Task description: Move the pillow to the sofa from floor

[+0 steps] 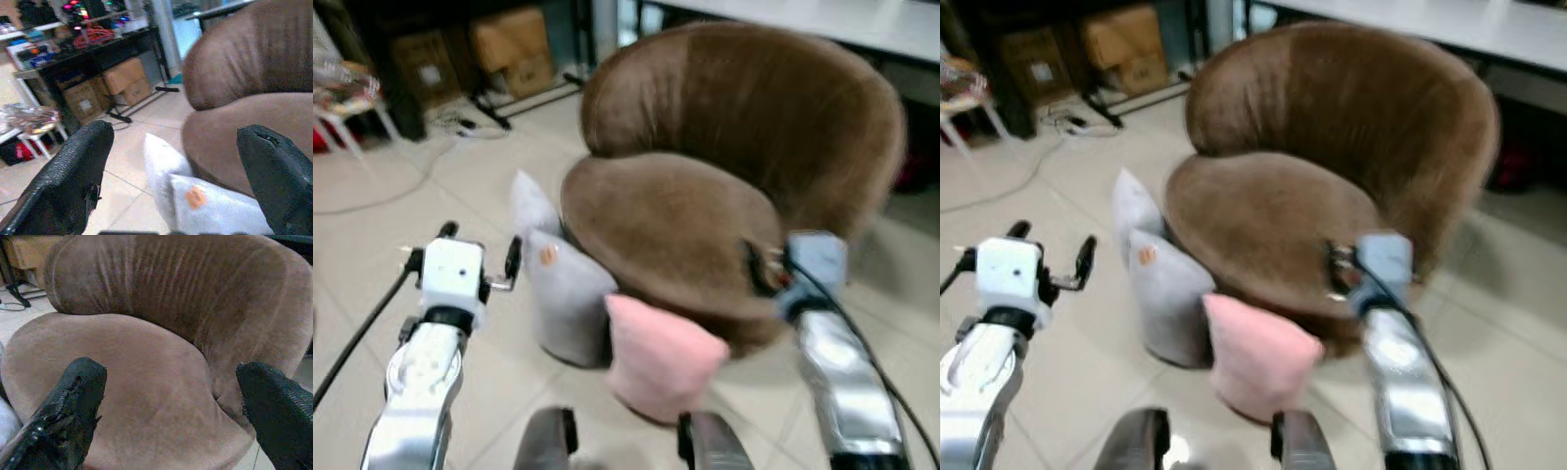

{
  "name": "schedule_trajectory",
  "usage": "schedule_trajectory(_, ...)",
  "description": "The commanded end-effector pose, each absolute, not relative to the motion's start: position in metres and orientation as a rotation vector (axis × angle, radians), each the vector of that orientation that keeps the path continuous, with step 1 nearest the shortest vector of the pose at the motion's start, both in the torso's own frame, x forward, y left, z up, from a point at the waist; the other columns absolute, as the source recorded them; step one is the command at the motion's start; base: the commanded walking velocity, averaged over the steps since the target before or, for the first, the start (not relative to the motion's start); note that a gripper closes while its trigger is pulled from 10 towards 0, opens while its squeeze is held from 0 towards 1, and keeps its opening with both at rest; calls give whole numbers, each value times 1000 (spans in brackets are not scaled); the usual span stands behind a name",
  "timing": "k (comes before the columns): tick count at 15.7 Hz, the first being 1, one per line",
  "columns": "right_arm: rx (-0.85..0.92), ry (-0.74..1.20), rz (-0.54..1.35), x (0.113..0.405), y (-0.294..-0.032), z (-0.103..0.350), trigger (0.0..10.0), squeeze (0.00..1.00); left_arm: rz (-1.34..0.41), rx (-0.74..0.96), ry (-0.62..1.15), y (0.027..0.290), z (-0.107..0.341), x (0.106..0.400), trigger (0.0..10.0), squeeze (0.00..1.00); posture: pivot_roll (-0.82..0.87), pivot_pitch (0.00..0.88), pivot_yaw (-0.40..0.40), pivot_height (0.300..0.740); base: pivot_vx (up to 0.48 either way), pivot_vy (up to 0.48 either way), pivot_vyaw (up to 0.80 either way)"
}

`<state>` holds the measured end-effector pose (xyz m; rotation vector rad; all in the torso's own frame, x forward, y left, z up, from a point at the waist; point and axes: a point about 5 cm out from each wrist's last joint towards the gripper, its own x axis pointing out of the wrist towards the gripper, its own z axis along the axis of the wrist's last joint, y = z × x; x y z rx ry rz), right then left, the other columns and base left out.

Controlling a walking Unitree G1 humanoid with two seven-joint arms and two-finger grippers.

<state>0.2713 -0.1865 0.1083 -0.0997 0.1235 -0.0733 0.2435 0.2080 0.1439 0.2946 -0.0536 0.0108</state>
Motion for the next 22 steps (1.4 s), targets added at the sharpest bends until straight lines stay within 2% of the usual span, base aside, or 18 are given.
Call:
schedule_trajectory(1,-85,99,-44,274,-175,114,10000,1000,19,302,-36,214,143,244,10000,0,-155,0,24,605,394,0,0)
schedule_trajectory(5,-78,113,-59,273,-176,111,10000,1000,6,306,-31,211,141,244,10000,0,-140,0,16,605,393,0,0)
schedule_trajectory(6,-77,114,-49,273,-175,111,10000,239,6,315,-29,211,141,243,10000,0,-140,0,15,605,360,0,0)
schedule_trajectory(7,-75,116,-43,273,-174,111,10000,239,6,322,-27,211,141,243,10000,0,-140,0,15,605,360,0,0)
schedule_trajectory(8,-85,119,-42,274,-173,111,10000,0,13,329,-31,212,141,243,10000,0,-140,0,15,605,0,0,0)
schedule_trajectory(10,-89,132,-52,273,-173,109,10000,0,19,336,-33,213,141,242,10000,0,-140,0,15,605,0,0,0)
schedule_trajectory(19,-92,150,-17,268,-173,106,10000,0,6,359,-17,211,136,237,10000,0,-133,0,6,520,0,0,0)
schedule_trajectory(22,-111,160,37,268,-173,106,10000,0,10,361,-13,211,136,233,10000,0,-127,0,-4,505,0,0,0)
